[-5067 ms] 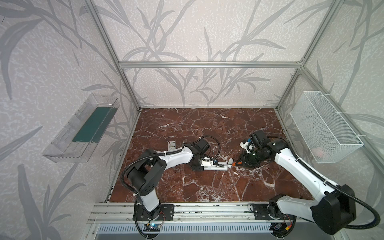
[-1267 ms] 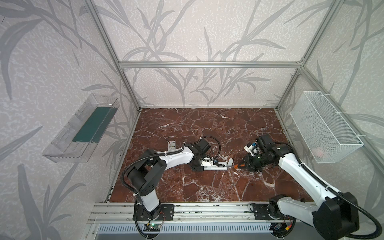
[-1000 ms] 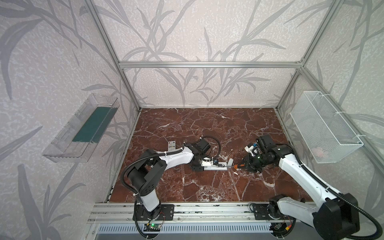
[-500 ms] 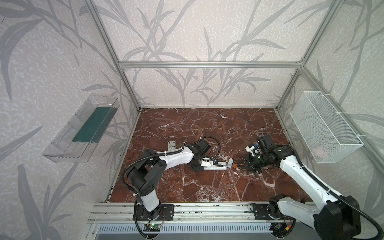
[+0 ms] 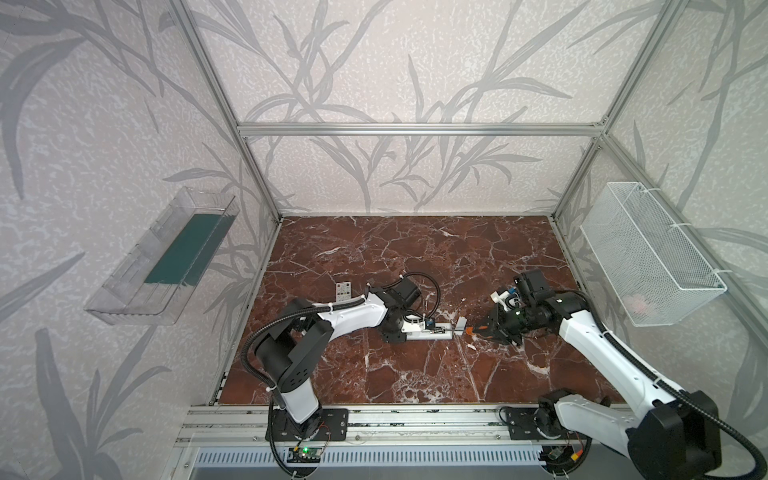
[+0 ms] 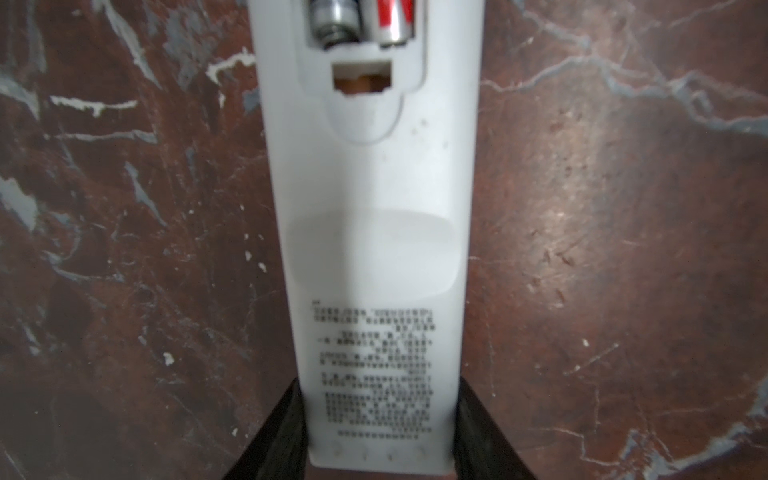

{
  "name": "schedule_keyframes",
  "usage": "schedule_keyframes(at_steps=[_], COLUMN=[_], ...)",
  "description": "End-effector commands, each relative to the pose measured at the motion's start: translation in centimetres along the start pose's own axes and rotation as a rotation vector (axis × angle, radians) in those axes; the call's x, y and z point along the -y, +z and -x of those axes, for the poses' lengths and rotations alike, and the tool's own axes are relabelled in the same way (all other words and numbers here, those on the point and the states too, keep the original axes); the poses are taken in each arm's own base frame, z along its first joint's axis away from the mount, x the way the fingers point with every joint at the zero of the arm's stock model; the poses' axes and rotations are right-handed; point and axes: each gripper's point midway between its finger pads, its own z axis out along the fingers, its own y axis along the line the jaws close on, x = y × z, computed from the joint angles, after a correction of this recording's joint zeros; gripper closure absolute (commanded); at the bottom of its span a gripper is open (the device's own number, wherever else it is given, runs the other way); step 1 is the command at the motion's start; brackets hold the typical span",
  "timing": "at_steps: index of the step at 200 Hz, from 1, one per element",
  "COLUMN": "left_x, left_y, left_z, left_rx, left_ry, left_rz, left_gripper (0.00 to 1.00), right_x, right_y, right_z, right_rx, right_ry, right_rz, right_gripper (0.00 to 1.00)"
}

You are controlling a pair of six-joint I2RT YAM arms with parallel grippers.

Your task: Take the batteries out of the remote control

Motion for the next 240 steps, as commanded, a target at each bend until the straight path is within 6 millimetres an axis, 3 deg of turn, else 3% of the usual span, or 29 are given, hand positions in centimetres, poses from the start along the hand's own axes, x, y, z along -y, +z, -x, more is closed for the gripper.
schedule_keyframes(at_steps=[1, 118, 170, 214, 240], left_x=[2.4, 2.4, 1.9, 1.8, 1.9], left_y=[1.8, 2.0, 1.7, -0.6, -0.7], left_z=[-1.9, -2.0, -1.8, -0.1, -0.6], left_rx=[-0.081, -0.081, -0.077, -0.002, -0.012], left_ry=[0.039, 0.035, 0.030, -0.025, -0.014], left_rz=[-0.082, -0.087, -0.066, -0.085, -0.076], left_gripper=[1.00, 1.00, 1.00, 1.00, 1.00], right_x=[-4.8, -4.7, -1.1, -0.1, -0.1], right_y=[-0.8, -1.2, -1.8, -2.4, -2.4], right_z=[-0.1, -0.5, -0.3, 0.1, 0.2], right_rx=[-0.030, -0.016, 0.008, 0.038, 0.042], right_ry=[-0.142, -0.142, -0.220, -0.261, -0.281], right_rz=[0.185, 0.182, -0.061, -0.135, -0.142], right_gripper=[1.00, 1.00, 1.00, 1.00, 1.00])
